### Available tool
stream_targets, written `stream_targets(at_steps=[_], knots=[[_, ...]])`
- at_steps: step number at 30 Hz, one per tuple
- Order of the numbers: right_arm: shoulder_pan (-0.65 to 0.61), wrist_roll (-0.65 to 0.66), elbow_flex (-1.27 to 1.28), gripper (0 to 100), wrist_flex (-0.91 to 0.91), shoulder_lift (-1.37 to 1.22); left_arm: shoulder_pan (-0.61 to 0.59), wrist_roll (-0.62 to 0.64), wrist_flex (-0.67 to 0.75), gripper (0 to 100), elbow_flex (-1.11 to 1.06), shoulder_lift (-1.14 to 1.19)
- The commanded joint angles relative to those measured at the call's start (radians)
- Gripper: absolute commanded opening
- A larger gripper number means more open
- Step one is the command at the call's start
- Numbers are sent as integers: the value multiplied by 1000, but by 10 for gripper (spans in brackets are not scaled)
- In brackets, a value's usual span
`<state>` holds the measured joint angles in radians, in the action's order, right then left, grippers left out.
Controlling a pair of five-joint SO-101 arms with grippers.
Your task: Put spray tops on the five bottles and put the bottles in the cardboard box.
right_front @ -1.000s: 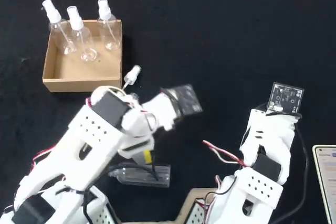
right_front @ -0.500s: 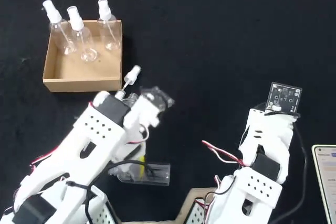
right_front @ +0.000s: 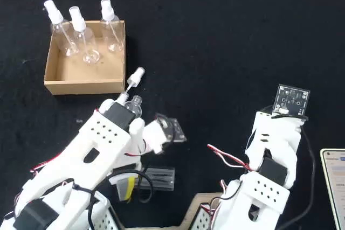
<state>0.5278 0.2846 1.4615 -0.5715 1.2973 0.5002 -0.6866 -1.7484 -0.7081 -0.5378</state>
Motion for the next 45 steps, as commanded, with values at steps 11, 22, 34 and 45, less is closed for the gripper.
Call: stream_targets(at_steps=[11, 22, 34, 45], knots=[[0, 9, -50, 36, -5, 19, 12, -77, 222, 282, -70, 2], [0, 9, -50, 36, -3, 19, -33, -146, 384, 281, -183, 2], [0, 9, -50, 36, -2, 19, -113, -38, 821, 241, -206, 3], [0, 9, -50, 36, 2, 19, -140, 338, 738, 280, 5, -8]])
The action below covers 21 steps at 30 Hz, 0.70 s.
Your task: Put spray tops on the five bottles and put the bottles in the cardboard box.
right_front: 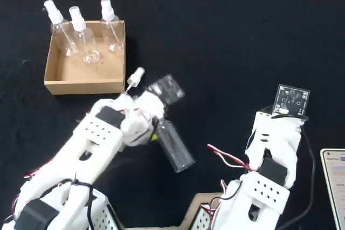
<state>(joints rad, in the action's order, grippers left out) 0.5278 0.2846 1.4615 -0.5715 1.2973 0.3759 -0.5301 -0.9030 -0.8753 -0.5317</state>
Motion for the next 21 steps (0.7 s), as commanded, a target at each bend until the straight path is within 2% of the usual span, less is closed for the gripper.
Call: stream_targets(at_steps=[1, 6, 9, 14, 19, 21], knots=[[0, 9, -50, 36, 2, 19, -15, 247, -144, 299, 203, -12], [0, 9, -50, 36, 2, 19, 28, 675, -230, 373, 260, -2], [0, 9, -50, 36, 2, 19, 97, 839, -229, 374, 229, -2], [0, 11, -50, 36, 3, 19, 160, 899, -226, 374, 156, -2], [0, 11, -48, 36, 0, 19, 137, 910, -89, 378, 44, 0], [0, 11, -47, 36, -3, 19, 124, 959, -12, 379, 5, 2]])
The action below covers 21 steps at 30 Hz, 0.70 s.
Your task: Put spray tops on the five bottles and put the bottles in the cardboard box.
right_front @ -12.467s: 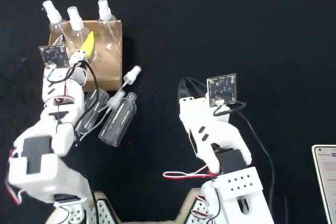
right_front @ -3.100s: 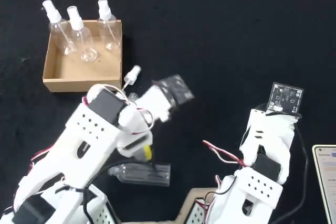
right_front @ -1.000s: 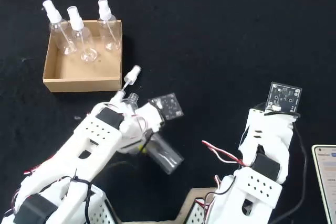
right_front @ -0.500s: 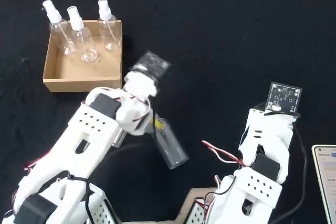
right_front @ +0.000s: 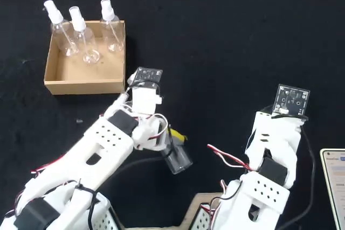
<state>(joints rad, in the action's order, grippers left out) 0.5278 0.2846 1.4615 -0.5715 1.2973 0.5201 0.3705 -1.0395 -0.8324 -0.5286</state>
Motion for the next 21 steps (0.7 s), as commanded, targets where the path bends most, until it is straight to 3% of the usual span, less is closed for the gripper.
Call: stream_targets(at_steps=[1, 8, 16, 21], knots=[[0, 11, -45, 36, -3, 19, -22, 84, 158, 379, -51, 6], [0, 11, -42, 36, -3, 19, -22, 221, 276, 376, -50, 166], [0, 11, -42, 36, -3, 19, -10, 221, 275, 371, -39, 249], [0, 11, -42, 36, -3, 19, -10, 216, 275, 181, -42, 190]])
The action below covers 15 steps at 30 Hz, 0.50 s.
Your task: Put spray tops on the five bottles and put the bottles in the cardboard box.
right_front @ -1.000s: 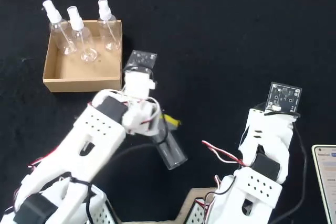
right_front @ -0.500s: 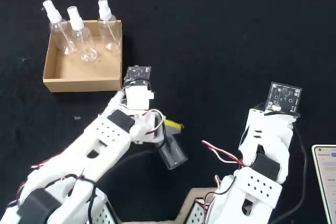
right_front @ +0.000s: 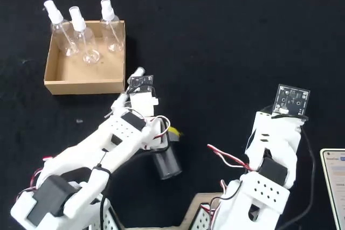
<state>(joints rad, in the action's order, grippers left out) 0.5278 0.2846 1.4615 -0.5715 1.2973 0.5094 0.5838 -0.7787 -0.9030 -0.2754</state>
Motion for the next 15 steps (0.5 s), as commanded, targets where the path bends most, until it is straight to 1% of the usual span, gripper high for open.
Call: stream_targets(at_steps=[1, 3, 5, 8, 13, 15], knots=[[0, 11, -42, 36, -3, 19, 1, -9, 14, 139, 28, -75], [0, 11, -42, 36, -3, 19, 1, -86, 14, 72, 28, -98], [0, 11, -42, 36, -3, 19, 1, -176, 14, 30, 28, -120], [0, 11, -41, 36, -3, 19, -10, -285, 11, 35, 27, -157], [0, 11, -41, 36, -5, 19, 10, -422, -95, 41, 38, -221], [0, 11, -41, 36, -5, 19, 5, -502, -135, 55, 38, -229]])
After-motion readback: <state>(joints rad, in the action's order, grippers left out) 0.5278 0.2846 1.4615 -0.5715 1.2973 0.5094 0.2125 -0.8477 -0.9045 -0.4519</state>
